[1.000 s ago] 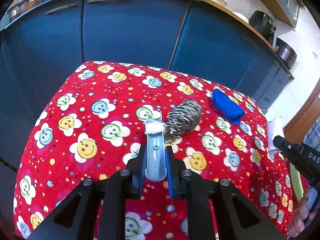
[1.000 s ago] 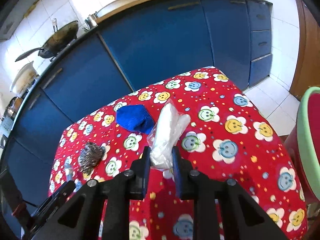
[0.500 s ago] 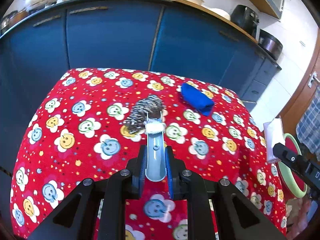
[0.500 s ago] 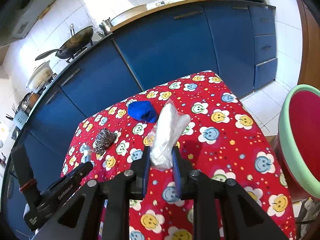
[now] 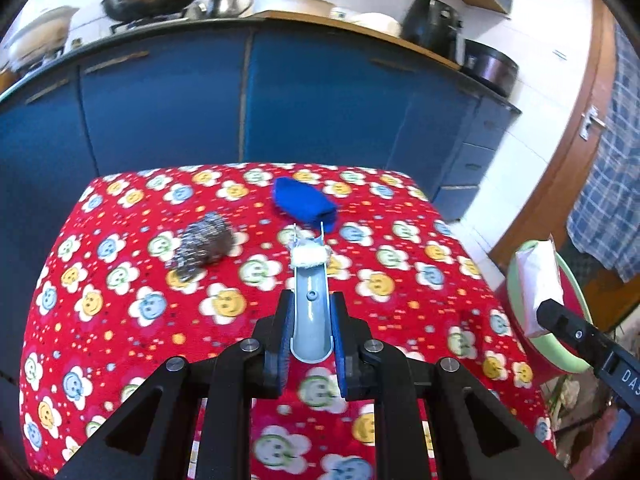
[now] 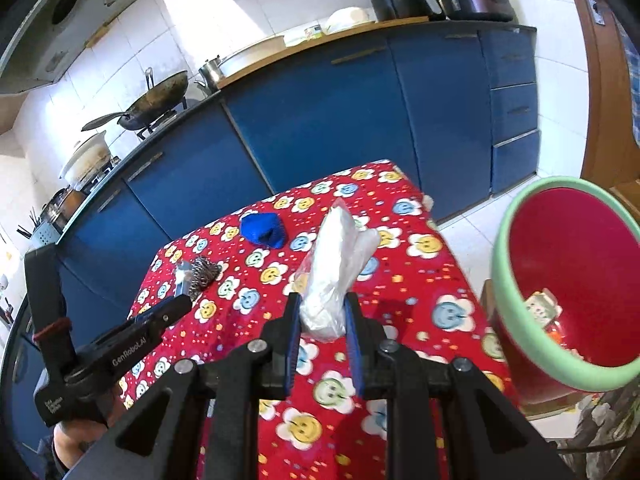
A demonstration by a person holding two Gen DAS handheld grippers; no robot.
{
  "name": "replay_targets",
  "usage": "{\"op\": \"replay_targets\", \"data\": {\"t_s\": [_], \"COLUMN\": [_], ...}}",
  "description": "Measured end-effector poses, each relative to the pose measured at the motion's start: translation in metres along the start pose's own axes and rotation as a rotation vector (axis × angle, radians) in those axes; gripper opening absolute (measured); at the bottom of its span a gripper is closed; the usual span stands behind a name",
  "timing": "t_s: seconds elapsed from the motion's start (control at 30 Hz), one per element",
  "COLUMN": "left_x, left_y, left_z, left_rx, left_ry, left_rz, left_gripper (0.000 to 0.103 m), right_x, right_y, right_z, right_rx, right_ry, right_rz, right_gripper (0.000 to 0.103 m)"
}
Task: Collect trash
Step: 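Carry the tube and plastic bag over the red bucket with both tools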
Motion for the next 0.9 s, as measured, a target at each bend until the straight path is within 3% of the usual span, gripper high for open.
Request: {"op": "replay_targets", "data": {"t_s": [0.5, 0.9], "left_x": [-0.011, -0.018], "left_y": [0.001, 0.024], "left_z": [0.096, 0.168], "left_rx": [0.142, 0.225], "left_ry": [0.152, 0.263], "left_rz": [-0.007, -0.057], "left_gripper": [0.018, 0.018], "right_x": [-0.006, -0.014], "right_y": [-0.052, -0.06], "right_z": [0.065, 0.123], "right_rx": [0.093, 0.171], "right_ry": [0.056, 0.119], "right_rz": [0.081, 0.084], "right_gripper": [0.023, 0.023]}}
Point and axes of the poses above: each gripper's, at about its wrist camera, not at the fingertips, and y roughly the way its jaws point, z to its right, x to its underside, the point moved 1 cm from there along y, roughly the way its jaws point, and after that the axes turned 6 degrees about y, right-handed, at the moved point
